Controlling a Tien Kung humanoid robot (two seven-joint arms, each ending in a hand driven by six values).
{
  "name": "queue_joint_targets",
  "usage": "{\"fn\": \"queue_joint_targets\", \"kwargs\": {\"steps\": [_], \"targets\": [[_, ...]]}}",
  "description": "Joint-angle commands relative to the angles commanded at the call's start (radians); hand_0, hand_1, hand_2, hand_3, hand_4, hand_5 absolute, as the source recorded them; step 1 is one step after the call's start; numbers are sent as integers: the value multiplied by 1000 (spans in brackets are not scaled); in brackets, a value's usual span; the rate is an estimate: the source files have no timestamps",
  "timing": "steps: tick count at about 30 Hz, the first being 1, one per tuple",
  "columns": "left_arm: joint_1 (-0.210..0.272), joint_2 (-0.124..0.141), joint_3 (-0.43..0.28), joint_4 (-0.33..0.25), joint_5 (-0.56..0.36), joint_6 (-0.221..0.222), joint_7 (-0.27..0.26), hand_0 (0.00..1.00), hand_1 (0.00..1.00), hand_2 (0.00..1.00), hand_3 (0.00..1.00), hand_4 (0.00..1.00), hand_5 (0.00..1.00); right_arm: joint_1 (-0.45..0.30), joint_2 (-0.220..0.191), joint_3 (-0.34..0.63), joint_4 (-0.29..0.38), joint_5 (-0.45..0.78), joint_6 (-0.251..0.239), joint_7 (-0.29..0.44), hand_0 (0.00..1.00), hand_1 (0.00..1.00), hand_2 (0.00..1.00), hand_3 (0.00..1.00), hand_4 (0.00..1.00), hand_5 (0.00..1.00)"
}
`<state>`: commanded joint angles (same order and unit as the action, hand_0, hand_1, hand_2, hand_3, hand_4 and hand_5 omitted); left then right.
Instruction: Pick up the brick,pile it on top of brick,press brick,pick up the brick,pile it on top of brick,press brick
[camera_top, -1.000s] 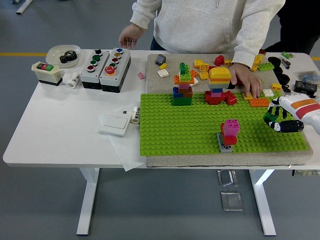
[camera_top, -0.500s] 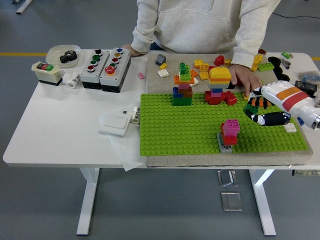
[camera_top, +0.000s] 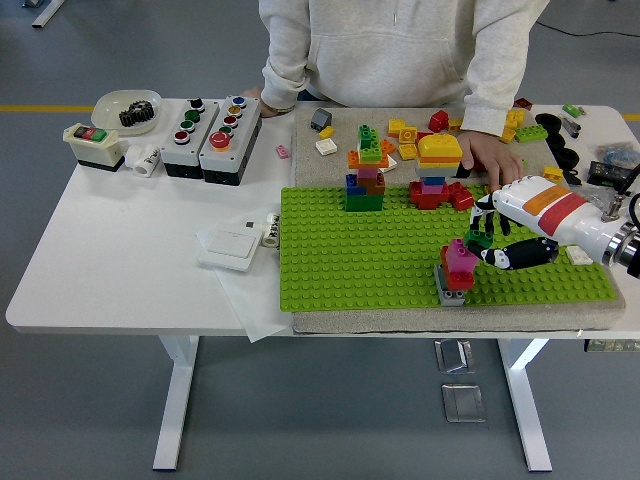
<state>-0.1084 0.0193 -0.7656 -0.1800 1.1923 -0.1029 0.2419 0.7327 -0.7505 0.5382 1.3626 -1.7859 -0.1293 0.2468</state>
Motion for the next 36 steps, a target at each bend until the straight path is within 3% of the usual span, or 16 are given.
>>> {"fn": "queue_joint_targets", "kwargs": {"steps": [24,36], "targets": [[-7,3,-1,0,-3,2,3,789,710,605,533,528,511,26,22,-28,-15,-23,18,4,284,343,418,452,659,167],[-7,3,-9,0,9,1,6,789,711,604,534,528,509,9,4,-8,31,-27,-10,22,277,345,419,451,666,178]]}}
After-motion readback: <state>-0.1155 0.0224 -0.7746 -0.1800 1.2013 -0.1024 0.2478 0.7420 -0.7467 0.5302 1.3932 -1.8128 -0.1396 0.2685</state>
